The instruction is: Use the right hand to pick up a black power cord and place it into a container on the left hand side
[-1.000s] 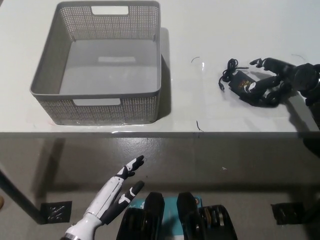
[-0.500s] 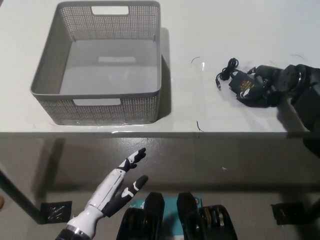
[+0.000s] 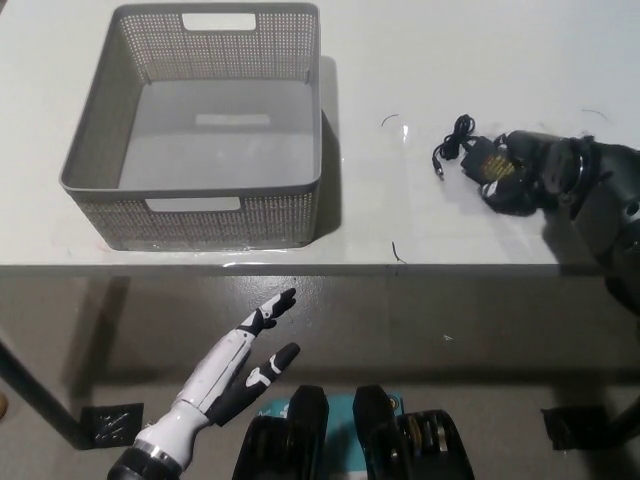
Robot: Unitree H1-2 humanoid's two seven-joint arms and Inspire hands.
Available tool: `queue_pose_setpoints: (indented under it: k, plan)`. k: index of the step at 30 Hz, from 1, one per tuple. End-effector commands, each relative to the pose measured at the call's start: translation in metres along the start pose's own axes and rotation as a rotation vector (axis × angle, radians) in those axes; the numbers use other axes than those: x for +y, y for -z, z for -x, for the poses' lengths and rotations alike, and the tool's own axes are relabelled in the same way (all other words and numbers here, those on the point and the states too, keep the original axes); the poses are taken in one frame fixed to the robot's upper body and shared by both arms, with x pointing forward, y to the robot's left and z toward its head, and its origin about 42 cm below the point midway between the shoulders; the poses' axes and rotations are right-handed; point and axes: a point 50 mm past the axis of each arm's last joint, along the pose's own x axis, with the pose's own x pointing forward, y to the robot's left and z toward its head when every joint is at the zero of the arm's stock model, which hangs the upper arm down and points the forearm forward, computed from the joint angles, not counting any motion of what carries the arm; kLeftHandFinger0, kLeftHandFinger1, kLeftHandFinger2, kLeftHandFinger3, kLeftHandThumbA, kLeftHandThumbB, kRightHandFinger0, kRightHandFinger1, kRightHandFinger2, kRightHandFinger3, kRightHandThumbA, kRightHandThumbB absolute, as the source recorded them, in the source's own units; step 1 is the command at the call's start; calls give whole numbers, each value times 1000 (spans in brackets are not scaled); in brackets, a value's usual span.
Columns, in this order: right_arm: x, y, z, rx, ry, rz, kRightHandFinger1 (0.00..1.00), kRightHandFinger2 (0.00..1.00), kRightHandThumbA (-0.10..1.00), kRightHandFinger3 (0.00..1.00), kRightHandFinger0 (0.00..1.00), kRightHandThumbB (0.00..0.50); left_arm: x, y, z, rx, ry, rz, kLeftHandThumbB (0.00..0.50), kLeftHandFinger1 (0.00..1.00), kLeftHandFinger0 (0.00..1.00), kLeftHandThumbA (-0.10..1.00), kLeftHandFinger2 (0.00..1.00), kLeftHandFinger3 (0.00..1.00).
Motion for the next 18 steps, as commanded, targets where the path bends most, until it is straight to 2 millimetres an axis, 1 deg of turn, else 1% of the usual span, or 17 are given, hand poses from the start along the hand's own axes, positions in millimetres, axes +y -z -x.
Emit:
queue_pose_setpoints:
  k: [1,2,3,4,5,6,7,8,9,11,14,15,17,18]
  plan:
    - [-31,6,7,-75,407,-83,333,618,-100,603,0,185,13,-10,-11,-77,-1,-38,194,1000,1000,986,1000,1000]
    - [-33,8,7,-76,424,-94,423,752,-100,732,21,187,13,-10,-12,-76,0,-41,189,1000,1000,992,1000,1000]
    - [-33,9,7,-77,431,-98,482,841,-100,804,28,178,14,-10,-12,-77,1,-41,188,1000,1000,994,1000,1000]
    - [-35,11,8,-81,451,-105,579,969,-100,919,44,173,14,-10,-13,-80,1,-43,184,1000,1000,999,1000,1000]
    - [-36,12,9,-84,463,-108,607,981,-100,943,57,168,14,-10,-13,-82,1,-44,181,1000,1000,1000,1000,1000]
    - [-38,14,9,-87,476,-117,637,977,-100,983,72,154,14,-10,-14,-80,0,-44,191,1000,1000,1000,1000,1000]
    - [-39,15,10,-91,485,-125,628,959,-100,966,69,168,14,-10,-14,-80,-1,-44,188,1000,1000,996,1000,1000]
    - [-40,15,10,-97,498,-135,632,950,-100,965,82,175,14,-10,-14,-79,-2,-42,201,1000,1000,994,1000,1000]
    - [-41,16,11,-99,509,-141,606,945,-100,941,74,174,14,-10,-14,-76,0,-40,209,1000,1000,994,1000,1000]
    - [-42,16,11,-104,521,-153,573,949,-100,919,45,170,14,-12,-14,-69,4,-42,207,1000,1000,989,1000,1000]
    - [-48,16,12,-111,543,-166,556,943,-100,940,18,179,17,-13,-17,-77,0,-48,178,1000,1000,1000,1000,1000]
    - [-49,16,13,-113,553,-165,541,937,-100,927,5,186,17,-13,-18,-80,0,-47,176,1000,1000,1000,1000,1000]
    - [-52,15,14,-121,573,-169,515,924,-100,905,0,195,17,-14,-19,-81,-2,-49,193,1000,1000,1000,1000,1000]
    - [-54,14,14,-126,586,-171,506,919,-100,911,0,199,18,-13,-19,-85,-3,-48,181,1000,1000,1000,1000,1000]
